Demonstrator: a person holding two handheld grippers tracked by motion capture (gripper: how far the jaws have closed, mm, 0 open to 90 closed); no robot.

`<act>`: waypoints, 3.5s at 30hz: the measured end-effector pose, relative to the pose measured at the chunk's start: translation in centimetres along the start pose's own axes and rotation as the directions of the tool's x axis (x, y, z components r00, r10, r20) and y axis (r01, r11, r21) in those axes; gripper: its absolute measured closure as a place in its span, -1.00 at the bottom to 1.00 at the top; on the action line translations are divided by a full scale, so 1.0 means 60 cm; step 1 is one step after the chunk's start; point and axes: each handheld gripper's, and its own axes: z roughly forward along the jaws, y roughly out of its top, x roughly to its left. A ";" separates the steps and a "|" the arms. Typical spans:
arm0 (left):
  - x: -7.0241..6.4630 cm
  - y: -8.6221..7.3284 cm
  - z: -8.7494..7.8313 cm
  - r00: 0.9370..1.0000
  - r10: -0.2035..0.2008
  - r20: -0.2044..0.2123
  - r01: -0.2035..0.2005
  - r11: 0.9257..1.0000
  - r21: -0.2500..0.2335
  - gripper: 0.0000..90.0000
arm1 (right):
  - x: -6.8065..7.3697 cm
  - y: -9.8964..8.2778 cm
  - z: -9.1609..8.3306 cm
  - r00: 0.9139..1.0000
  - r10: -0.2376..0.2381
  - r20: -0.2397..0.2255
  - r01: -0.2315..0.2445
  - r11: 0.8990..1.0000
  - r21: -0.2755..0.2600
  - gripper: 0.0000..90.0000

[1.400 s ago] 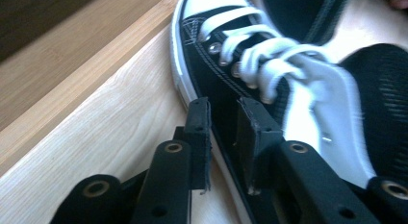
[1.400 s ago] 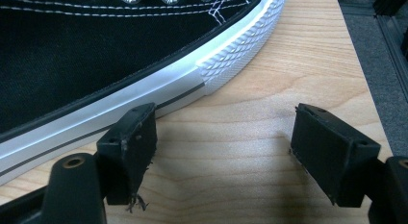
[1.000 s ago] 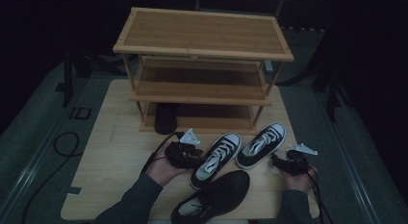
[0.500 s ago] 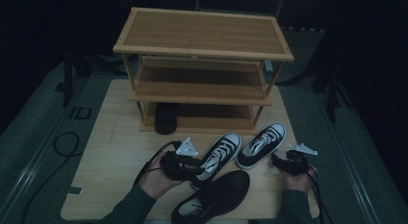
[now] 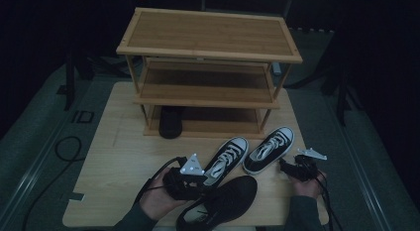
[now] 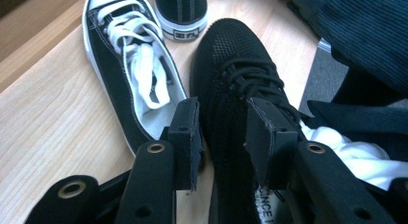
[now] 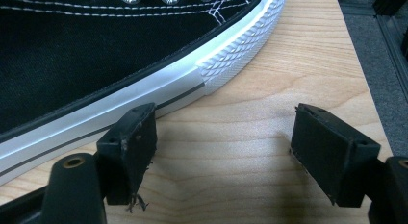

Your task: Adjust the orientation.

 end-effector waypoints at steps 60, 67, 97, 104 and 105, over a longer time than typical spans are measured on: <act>0.001 -0.011 0.055 0.987 -0.069 0.144 0.054 0.993 0.106 0.94 | 0.000 0.000 0.000 1.000 -0.001 0.000 0.001 1.000 0.000 -0.47; 0.000 -0.003 0.048 0.983 -0.071 0.169 0.057 0.995 0.085 0.94 | 0.000 0.000 0.000 1.000 0.000 0.000 0.000 1.000 0.000 -0.47; 0.021 0.042 -0.049 0.987 -0.092 0.131 0.096 0.995 -0.032 0.94 | 0.000 0.000 0.000 1.000 0.000 0.000 0.000 1.000 0.000 -0.47; 0.056 0.048 -0.089 0.986 -0.141 0.086 0.149 0.984 -0.097 0.94 | 0.000 0.000 0.000 1.000 0.000 0.000 0.000 1.000 0.000 -0.47; 0.061 0.048 -0.091 0.986 -0.145 0.081 0.152 0.983 -0.099 0.94 | 0.000 0.000 0.000 1.000 0.000 0.000 0.000 1.000 0.000 -0.47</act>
